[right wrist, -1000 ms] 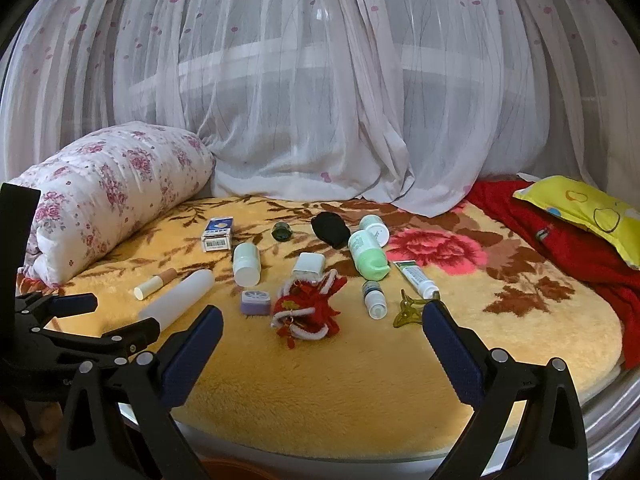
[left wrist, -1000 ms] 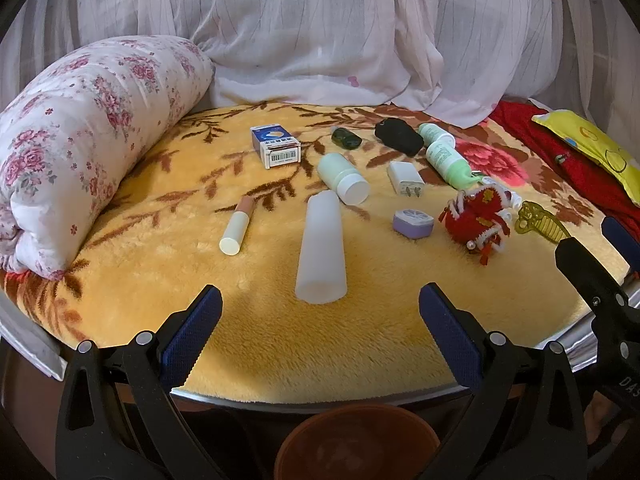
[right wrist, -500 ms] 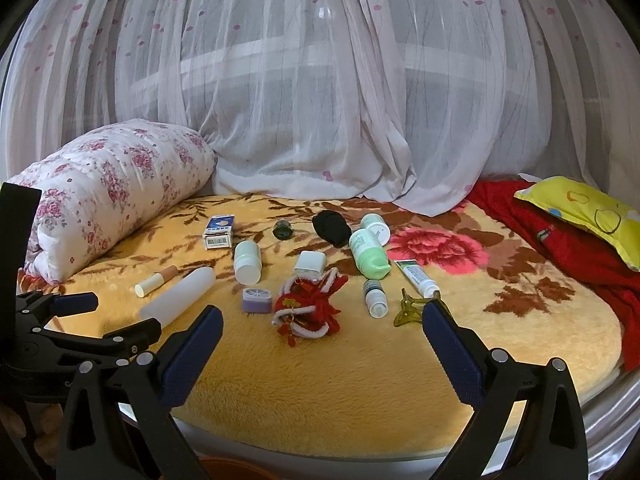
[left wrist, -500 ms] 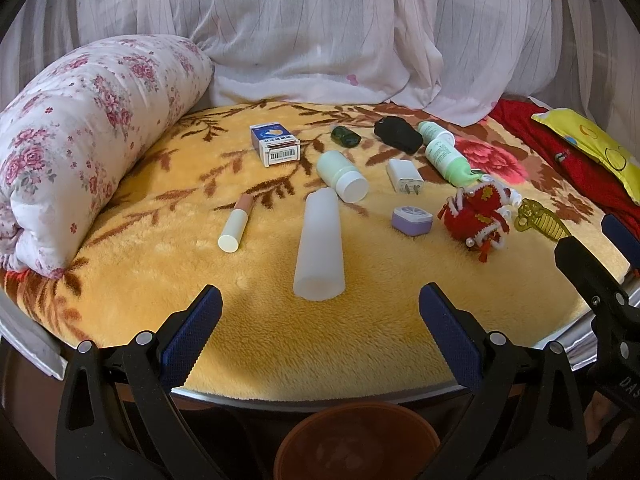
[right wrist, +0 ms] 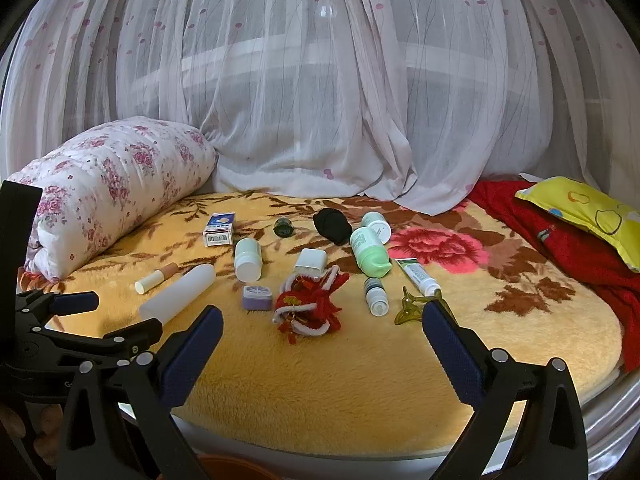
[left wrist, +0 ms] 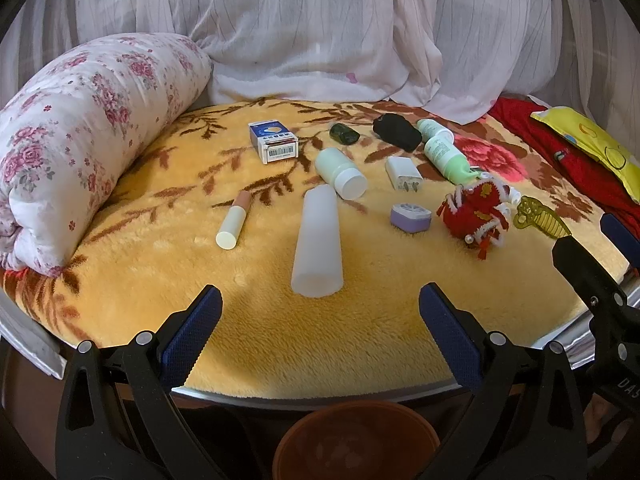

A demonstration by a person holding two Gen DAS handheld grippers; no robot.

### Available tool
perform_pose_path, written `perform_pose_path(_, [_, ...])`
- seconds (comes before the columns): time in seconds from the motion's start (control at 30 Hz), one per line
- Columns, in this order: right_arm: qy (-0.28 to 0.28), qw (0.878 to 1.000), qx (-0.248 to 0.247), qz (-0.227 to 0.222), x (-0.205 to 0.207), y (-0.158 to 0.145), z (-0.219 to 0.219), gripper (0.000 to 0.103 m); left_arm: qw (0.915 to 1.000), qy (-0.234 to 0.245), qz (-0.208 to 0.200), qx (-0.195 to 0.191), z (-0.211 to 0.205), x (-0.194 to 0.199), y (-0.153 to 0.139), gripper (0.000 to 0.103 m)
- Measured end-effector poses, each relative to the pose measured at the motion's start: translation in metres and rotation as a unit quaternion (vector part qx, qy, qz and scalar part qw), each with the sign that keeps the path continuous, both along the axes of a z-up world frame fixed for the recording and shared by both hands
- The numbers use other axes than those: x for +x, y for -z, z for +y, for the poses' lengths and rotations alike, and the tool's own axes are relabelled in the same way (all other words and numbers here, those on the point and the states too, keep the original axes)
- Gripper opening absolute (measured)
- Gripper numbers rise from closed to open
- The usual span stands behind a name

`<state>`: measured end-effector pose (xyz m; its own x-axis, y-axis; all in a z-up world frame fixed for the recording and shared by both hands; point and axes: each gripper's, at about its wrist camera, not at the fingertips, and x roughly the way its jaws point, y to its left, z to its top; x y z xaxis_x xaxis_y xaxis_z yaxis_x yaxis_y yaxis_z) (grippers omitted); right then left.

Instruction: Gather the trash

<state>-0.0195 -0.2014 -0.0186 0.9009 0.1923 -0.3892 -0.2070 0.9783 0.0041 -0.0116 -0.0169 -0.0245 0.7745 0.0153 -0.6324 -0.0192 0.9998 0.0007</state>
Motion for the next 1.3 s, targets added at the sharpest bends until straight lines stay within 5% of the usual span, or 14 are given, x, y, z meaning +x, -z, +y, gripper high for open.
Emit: perform_pose_path(1.3, [0.014,1.000,-0.011,-0.016,-0.002,-0.007,-0.016,0.098,0.9994,0.035,-0.003,0.004,-0.023,0.013,0.016,0.096])
